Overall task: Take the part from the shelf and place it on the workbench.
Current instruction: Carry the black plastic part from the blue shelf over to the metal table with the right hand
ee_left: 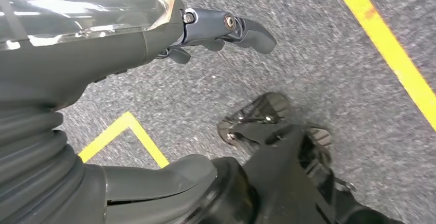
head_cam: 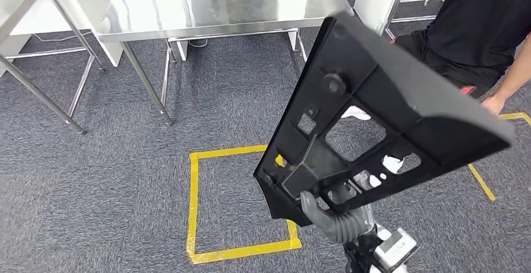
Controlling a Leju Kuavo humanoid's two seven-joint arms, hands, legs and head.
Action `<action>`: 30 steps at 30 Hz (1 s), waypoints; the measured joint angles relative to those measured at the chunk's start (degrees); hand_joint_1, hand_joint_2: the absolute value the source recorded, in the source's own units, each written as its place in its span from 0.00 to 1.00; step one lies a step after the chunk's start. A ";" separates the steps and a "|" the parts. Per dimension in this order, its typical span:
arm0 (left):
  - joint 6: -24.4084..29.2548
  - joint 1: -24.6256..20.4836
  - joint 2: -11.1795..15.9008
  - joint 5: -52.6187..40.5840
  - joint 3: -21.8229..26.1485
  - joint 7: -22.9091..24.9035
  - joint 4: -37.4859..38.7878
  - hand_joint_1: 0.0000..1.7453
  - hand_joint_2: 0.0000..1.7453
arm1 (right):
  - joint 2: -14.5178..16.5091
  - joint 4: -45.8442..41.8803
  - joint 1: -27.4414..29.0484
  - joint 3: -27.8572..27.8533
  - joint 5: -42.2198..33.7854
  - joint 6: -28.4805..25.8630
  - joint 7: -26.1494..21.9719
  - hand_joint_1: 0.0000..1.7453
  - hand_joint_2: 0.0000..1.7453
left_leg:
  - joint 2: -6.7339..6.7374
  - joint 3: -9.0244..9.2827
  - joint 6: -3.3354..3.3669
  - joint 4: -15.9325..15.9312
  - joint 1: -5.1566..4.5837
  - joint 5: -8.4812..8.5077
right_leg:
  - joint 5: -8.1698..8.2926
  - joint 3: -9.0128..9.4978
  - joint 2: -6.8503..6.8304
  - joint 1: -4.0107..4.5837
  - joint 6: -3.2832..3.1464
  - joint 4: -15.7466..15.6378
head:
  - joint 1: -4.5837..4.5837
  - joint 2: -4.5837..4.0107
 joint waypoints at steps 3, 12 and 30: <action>-0.47 0.03 0.08 0.47 0.19 -0.63 -0.10 0.00 1.00 | -0.27 -0.01 -1.49 0.11 -0.59 0.09 0.88 1.00 1.00 | 0.17 -1.45 -1.07 3.73 0.50 -2.14 | -0.58 0.71 0.10 -0.33 -1.30 -0.21 | -0.04 0.00; -0.68 0.87 0.25 1.00 0.75 -0.66 -0.07 0.00 1.00 | -0.74 -0.01 -2.91 0.79 -0.24 0.03 1.78 1.00 1.00 | 0.23 -6.55 -1.33 3.39 1.34 4.14 | -3.41 3.86 0.10 -0.20 -0.94 -0.30 | -0.08 0.00; -0.66 1.57 -0.02 1.35 2.46 -0.47 0.04 0.00 1.00 | -0.67 -0.46 -5.24 -0.18 2.32 -2.21 5.05 1.00 1.00 | -0.73 1.14 0.29 -0.45 -0.09 -0.84 | 0.51 -0.41 -0.02 0.40 0.19 -0.50 | 0.08 0.00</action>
